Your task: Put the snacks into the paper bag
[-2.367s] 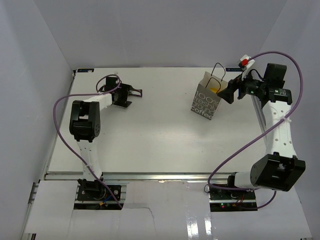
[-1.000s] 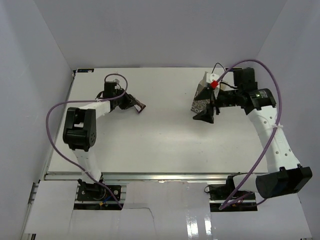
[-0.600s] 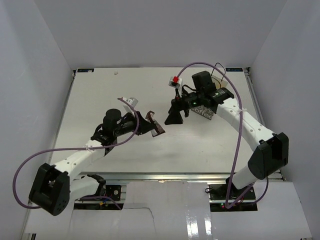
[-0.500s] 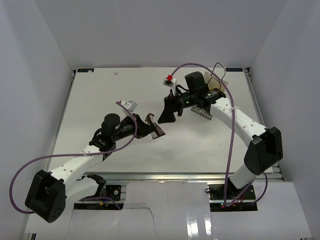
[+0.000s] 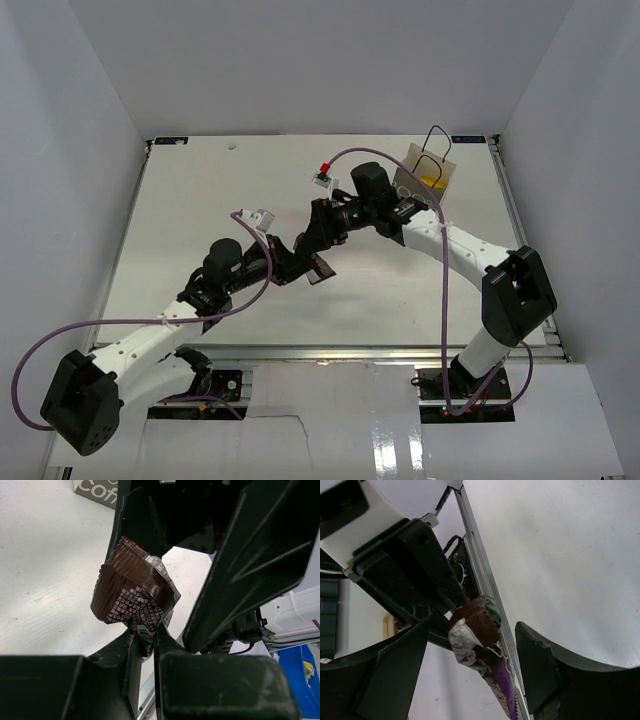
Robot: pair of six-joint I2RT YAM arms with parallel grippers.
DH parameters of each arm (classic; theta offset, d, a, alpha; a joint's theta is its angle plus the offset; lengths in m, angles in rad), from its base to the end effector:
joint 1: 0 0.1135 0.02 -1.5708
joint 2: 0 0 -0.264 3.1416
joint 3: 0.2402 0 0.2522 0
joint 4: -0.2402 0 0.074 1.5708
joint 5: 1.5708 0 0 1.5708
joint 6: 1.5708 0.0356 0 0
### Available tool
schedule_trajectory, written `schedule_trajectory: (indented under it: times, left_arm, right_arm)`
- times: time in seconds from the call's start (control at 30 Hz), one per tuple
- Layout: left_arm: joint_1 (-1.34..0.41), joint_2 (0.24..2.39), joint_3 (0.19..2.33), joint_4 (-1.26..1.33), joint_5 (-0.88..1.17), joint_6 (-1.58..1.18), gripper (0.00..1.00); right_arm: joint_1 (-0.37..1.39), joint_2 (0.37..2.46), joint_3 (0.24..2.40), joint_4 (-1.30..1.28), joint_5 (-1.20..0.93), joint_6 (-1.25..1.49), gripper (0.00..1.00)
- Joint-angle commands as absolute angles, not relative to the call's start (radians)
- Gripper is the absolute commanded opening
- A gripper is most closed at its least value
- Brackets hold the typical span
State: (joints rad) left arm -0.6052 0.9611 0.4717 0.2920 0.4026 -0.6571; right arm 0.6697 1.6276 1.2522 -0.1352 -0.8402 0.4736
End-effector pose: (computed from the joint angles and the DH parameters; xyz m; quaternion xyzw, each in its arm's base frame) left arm 0.1713 -0.1355 0.2468 0.1071 0.7608 -0.4914 0.4103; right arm 0.2738 0.2506 0.2953 -0.2823 0.7638 0.5457 0.1979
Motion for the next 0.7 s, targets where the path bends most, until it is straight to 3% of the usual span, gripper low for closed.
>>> schedule_trajectory:
  times: [0.0,0.1,0.2,0.37,0.43,0.47,0.67]
  left_arm:
    - [-0.615,0.946,0.474,0.324,0.38,-0.661,0.21]
    - [-0.615,0.945,0.472,0.322,0.382,-0.663,0.22]
    - [-0.615,0.945,0.465,0.322,0.384,-0.667,0.22]
    - [-0.617,0.927,0.456,0.325,0.377,-0.67,0.27]
    - [-0.617,0.919,0.457,0.325,0.383,-0.666,0.33]
    - [-0.617,0.916,0.457,0.325,0.396,-0.663,0.43]
    - [-0.617,0.824,0.439,0.33,0.417,-0.621,0.71]
  right_arm:
    - [0.683,1.598,1.259,-0.025,-0.848,0.538,0.75]
    - [0.684,1.598,1.25,-0.022,-0.853,0.541,0.63]
    - [0.692,1.597,1.226,-0.012,-0.864,0.557,0.37]
    - [0.699,1.585,1.193,0.025,-0.873,0.555,0.19]
    - [0.699,1.582,1.198,0.025,-0.877,0.539,0.11]
    - [0.698,1.582,1.207,0.017,-0.876,0.52,0.09]
    - [0.681,1.568,1.369,-0.173,-0.853,0.211,0.08]
